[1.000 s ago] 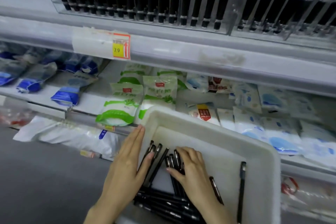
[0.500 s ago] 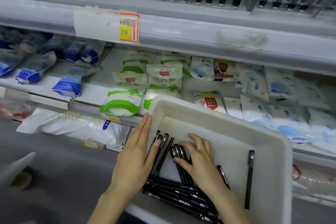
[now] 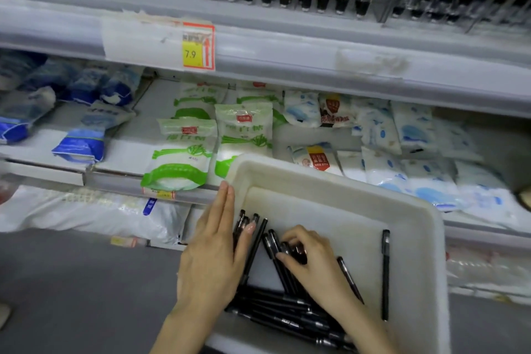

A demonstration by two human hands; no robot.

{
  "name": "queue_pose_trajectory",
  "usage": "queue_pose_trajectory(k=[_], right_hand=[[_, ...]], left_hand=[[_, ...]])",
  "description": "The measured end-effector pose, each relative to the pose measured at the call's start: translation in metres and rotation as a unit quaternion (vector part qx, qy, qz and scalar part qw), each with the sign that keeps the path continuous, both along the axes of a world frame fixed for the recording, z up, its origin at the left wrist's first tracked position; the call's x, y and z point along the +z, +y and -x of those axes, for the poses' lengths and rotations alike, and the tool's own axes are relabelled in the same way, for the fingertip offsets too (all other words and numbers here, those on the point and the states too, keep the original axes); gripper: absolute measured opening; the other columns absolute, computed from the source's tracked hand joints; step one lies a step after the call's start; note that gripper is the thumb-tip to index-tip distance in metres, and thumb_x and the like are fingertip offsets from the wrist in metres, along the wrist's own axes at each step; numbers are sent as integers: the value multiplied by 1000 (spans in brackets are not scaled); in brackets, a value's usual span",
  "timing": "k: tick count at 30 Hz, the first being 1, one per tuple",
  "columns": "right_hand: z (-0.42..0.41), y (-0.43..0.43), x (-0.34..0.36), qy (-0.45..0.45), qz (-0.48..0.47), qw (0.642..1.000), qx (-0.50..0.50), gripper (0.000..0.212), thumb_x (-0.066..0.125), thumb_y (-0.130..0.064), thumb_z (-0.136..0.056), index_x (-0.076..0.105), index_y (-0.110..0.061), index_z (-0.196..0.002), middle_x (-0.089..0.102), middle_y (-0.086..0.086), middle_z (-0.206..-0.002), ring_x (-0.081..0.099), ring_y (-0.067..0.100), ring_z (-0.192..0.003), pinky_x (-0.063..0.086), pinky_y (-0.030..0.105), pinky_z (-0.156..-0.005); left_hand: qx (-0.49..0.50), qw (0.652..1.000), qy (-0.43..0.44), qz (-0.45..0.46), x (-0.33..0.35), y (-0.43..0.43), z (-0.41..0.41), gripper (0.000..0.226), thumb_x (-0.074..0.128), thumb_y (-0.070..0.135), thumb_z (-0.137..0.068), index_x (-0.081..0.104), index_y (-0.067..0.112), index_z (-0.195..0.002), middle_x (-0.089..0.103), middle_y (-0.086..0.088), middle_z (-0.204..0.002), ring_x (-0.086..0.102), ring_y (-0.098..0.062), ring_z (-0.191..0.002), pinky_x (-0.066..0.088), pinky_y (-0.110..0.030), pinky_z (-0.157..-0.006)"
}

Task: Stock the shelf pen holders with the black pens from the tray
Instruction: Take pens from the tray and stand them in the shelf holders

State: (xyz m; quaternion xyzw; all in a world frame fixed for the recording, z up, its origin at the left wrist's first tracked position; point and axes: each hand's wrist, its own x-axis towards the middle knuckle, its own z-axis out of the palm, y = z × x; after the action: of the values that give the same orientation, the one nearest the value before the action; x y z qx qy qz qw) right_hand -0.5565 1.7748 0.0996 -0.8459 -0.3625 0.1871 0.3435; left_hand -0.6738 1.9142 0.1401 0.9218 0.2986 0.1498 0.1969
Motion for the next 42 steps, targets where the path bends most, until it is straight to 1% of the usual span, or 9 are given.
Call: queue_pose_trajectory(k=[3, 8, 14, 18, 23, 25, 28, 34, 42], right_hand=[[-2, 2, 15, 59, -12, 998, -21, 32, 76, -22, -78, 48, -39, -79, 60, -15, -79, 59, 2, -82, 44, 14, -74], [-16, 16, 49, 133, -79, 987, -43, 32, 82, -8, -69, 63, -32, -78, 63, -5, -72, 58, 9, -68, 46, 16, -66], [-24, 33, 74, 170, -117, 978, -20, 17, 85, -10, -64, 73, -18, -73, 73, 1, -74, 65, 11, -69, 54, 22, -69], [-23, 26, 77, 159, -134, 977, -44, 9, 82, -13, -69, 74, -15, -69, 72, -3, -72, 60, 4, -63, 47, 17, -64], [-26, 10, 98, 167, -165, 968, -94, 9, 77, -9, -75, 71, -10, -68, 66, -5, -59, 56, 6, -49, 41, 15, -47], [-29, 3, 114, 182, -193, 959, -103, 8, 75, -4, -76, 69, -5, -71, 66, -1, -58, 61, 15, -47, 43, 20, -41], [-32, -9, 146, 191, -266, 938, -112, 13, 72, 7, -73, 70, -5, -74, 69, 8, -65, 69, 22, -59, 54, 23, -53], [-43, -49, 245, 140, -381, 909, -96, 18, 62, 9, -75, 69, -1, -89, 74, 10, -84, 73, 25, -70, 56, 21, -62], [-86, -77, 362, -102, -455, 878, -107, 32, 67, -15, -74, 62, -16, -106, 74, 7, -85, 72, 19, -69, 55, 22, -57]], left_hand=[[13, 999, 30, 7, 1, 0, 0, 71, 13, 63, -93, 17, 25, -154, 4, 20, -156, 22, -10, -132, 54, -36, -81], [64, 994, 63, 59, 5, -3, 9, 75, 13, 64, -88, -4, 32, -153, -20, 28, -149, 17, -12, -144, 48, -39, -90], [95, 989, 61, 97, 10, 1, 14, 73, 16, 61, -89, -7, 31, -152, -22, 29, -142, 7, -8, -145, 43, -40, -97], [81, 993, 20, 86, 8, -3, 13, 75, 16, 64, -89, -3, 30, -153, -19, 29, -147, 1, -6, -146, 39, -37, -104], [63, 991, -90, 79, 3, -1, 7, 76, 17, 64, -90, 21, 18, -150, 9, 15, -155, -5, 3, -144, 6, -29, -118], [30, 986, -145, 79, 15, -2, 0, 71, 21, 61, -93, 26, 17, -149, 16, 12, -156, 0, 3, -145, 7, -28, -119], [-54, 974, -216, 40, 52, -11, -18, 64, 23, 56, -98, 34, 17, -148, 24, 10, -156, 11, -1, -145, 13, -26, -116], [-211, 923, -309, -86, 142, -34, -66, 54, 29, 43, -102, 36, 13, -147, 29, 4, -155, 19, -9, -145, 13, -23, -117], [-300, 892, -232, -245, 225, -18, -138, 55, 27, 44, -101, 45, 12, -142, 44, -3, -147, 33, -10, -136, 16, -27, -114]])
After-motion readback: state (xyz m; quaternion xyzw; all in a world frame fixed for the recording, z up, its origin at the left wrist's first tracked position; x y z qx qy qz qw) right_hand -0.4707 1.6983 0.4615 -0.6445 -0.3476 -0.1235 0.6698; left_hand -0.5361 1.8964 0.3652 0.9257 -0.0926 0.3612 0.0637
